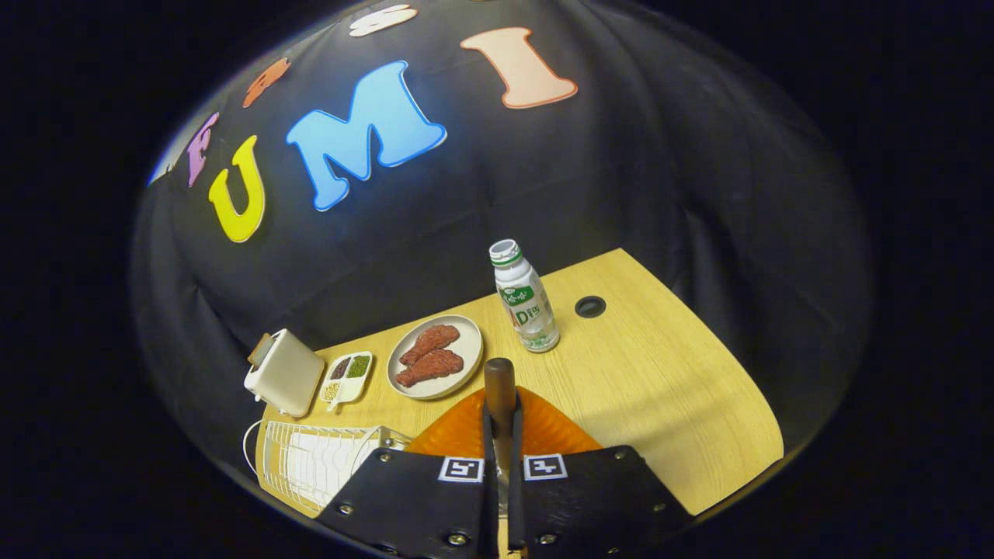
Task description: Take the plate from the dish rack, then take the spoon from the basket and place it into the plate.
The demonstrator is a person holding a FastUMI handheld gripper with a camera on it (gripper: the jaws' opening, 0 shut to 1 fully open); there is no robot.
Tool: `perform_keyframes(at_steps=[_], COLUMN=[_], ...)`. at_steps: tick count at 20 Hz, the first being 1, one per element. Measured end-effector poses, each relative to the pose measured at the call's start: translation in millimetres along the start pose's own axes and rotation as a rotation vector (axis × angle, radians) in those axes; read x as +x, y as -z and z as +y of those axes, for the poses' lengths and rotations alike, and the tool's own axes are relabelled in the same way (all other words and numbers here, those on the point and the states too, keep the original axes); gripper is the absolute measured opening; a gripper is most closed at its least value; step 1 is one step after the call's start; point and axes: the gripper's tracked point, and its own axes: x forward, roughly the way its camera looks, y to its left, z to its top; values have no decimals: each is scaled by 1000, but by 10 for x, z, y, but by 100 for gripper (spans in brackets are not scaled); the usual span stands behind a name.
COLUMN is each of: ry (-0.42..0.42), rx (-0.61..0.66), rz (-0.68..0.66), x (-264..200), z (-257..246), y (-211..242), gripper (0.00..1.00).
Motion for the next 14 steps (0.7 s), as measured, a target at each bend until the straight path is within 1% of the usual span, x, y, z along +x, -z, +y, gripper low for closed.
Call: perform_keyframes(at_steps=[4,7,11,14], ry=[-66,-143,-252,-325], rx=[-30,-65,-124,-151], rz=[-52,-81,-60,-34], x=[-410,-738,-1140,-1354], z=[278,647,1187,1607], y=[-175,-207,81,428], gripper=[5,4,5,4])
